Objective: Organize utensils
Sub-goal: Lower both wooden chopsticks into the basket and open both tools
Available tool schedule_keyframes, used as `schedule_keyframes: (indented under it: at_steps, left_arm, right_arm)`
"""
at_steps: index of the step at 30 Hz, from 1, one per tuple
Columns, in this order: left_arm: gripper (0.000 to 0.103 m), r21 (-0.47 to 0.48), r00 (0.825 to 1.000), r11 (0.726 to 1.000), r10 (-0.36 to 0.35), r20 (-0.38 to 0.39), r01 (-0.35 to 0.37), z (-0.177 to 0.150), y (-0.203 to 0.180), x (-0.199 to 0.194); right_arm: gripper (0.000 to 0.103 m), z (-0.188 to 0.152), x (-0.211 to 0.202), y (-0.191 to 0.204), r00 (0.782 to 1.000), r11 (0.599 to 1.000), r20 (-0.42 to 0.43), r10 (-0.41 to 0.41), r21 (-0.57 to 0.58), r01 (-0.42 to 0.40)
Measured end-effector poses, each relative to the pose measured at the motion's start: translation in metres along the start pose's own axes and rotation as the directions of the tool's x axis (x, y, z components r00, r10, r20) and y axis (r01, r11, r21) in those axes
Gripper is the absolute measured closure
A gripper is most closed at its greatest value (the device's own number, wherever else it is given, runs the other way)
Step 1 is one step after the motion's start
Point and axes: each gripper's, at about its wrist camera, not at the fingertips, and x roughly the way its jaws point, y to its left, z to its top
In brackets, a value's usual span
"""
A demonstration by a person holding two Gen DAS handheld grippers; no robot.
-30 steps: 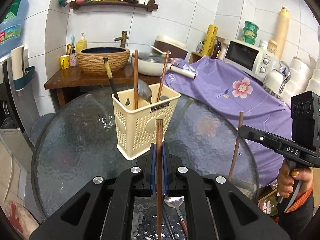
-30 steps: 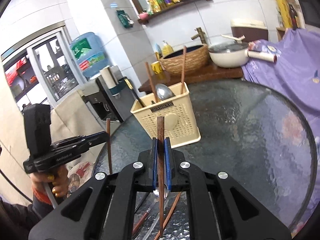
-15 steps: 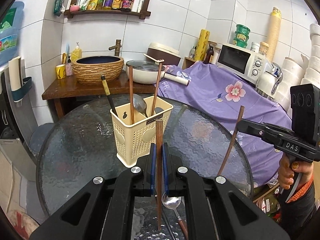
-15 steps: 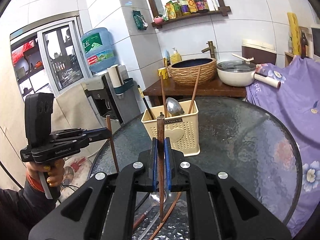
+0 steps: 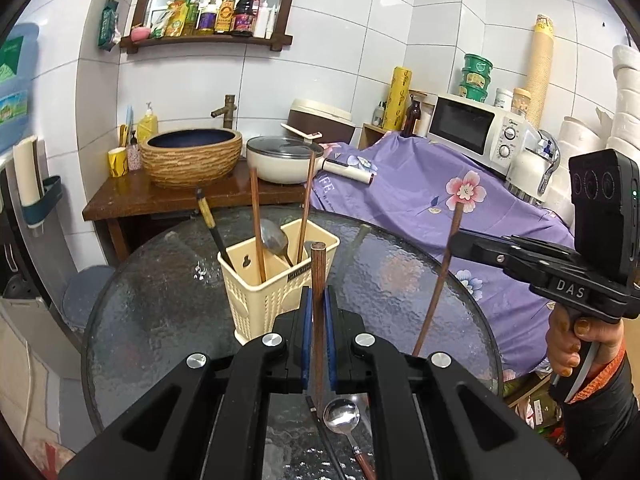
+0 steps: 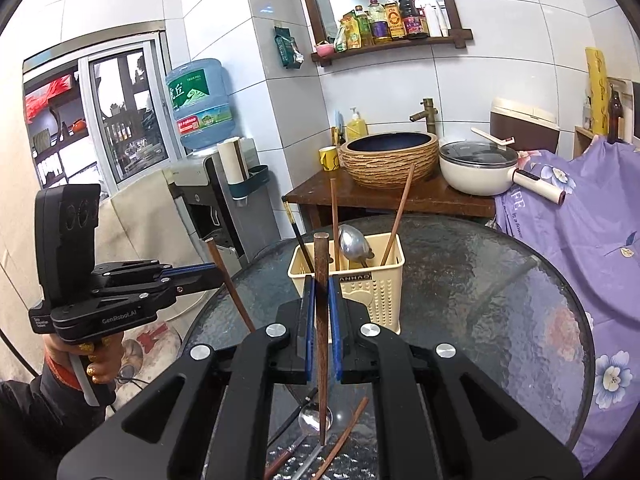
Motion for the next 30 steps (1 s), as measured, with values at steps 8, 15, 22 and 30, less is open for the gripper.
schedule_keyframes:
  at_steps: [8,15,22,30]
  left_arm:
    - [0.097,0.031,0.999,1.000,0.002,0.036,-0.003,0.032,-0.009,-0.004]
    - [0.097,0.013,0.996,1.000,0.000,0.088,-0.002,0.078,-0.004,-0.015]
    - [0.097,-0.009,0.976,0.996,0.091,0.199,-0.091,0.136,0.000,-0.031]
    - [0.097,-0.048,0.962,0.983,0.183,0.203,-0.177,0.148,0.017,0.007]
  right_arm:
    - [0.095,0.029,0.005,-0.001,0.999,1.000,0.044,-0.027,0.003,0.027]
    - [0.095,0.078,0.009,-0.001,0.992,0.998,0.111,-0.060,0.000,0.060]
    - [0.095,0.141,0.012,0.006,0.971,0.993,0.210,-0.113,-0.004,0.117]
    - [0.095,0.150,0.053,0.005,0.948,0.979,0.252,-0.196,-0.002,0.203]
